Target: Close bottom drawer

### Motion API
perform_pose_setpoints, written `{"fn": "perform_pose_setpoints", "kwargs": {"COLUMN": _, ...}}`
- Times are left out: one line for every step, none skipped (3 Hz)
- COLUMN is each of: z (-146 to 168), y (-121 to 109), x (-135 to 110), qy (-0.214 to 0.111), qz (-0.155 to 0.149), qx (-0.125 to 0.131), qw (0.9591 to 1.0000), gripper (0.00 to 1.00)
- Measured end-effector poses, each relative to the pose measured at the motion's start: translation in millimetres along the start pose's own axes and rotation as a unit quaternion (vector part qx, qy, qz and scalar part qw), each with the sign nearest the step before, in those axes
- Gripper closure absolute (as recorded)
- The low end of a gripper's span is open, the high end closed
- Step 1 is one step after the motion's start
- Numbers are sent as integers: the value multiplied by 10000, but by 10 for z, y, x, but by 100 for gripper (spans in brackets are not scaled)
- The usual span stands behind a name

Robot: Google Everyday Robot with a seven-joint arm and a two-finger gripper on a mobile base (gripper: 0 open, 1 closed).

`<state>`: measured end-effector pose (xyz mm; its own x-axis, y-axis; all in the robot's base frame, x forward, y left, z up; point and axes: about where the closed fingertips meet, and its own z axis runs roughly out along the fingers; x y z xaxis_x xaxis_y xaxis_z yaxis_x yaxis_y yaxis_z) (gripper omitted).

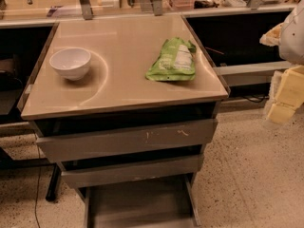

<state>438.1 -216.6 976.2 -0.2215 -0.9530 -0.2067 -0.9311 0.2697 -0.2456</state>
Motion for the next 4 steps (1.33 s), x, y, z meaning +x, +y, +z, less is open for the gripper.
{"fn": "perform_pose_setpoints", "kwargs": {"z": 0, "y": 0, "x": 0, "qy": 0, "qz": 0, "qx": 0, "qw": 10000, "gripper": 0}}
{"fn": "perform_pose_setpoints", "kwargs": {"z": 0, "y": 0, "x": 0, "qy": 0, "qz": 0, "qx": 0, "qw": 10000, "gripper": 18}}
{"fn": "perform_pose_setpoints", "kwargs": {"z": 0, "y": 0, "x": 0, "qy": 0, "qz": 0, "qx": 0, "qw": 10000, "gripper": 41}}
{"fn": "perform_pose_setpoints", "kwargs": {"z": 0, "y": 0, "x": 0, "qy": 0, "qz": 0, "qx": 1, "qw": 10000, "gripper": 65}}
